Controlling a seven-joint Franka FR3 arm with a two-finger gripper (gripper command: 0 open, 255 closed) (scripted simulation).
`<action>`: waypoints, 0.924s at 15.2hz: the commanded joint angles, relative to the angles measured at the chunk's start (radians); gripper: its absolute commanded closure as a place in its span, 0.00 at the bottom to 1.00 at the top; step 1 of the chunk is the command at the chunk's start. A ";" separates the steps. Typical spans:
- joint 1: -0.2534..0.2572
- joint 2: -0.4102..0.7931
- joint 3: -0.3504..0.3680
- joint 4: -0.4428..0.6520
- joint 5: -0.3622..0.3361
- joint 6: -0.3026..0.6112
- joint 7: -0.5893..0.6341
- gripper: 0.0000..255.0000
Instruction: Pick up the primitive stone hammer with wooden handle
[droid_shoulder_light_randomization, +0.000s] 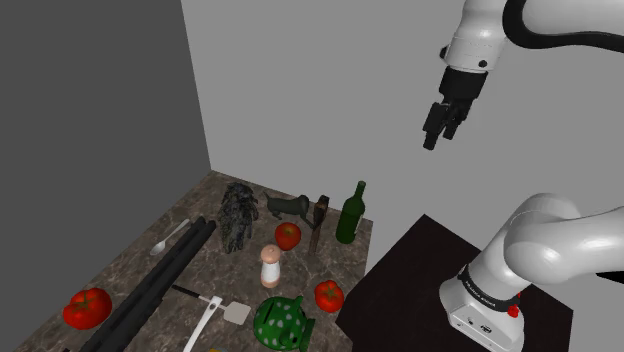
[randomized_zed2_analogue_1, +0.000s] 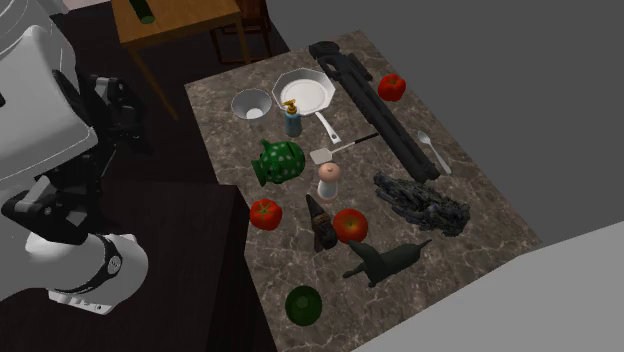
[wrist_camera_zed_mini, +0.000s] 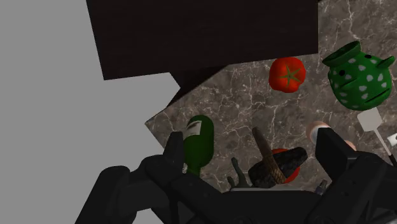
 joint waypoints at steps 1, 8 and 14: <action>0.000 0.000 0.000 0.000 0.000 0.000 0.000 0.00; -0.033 0.110 0.106 -0.119 0.076 0.242 0.197 0.00; -0.066 0.273 0.194 -0.162 0.117 0.461 0.361 0.00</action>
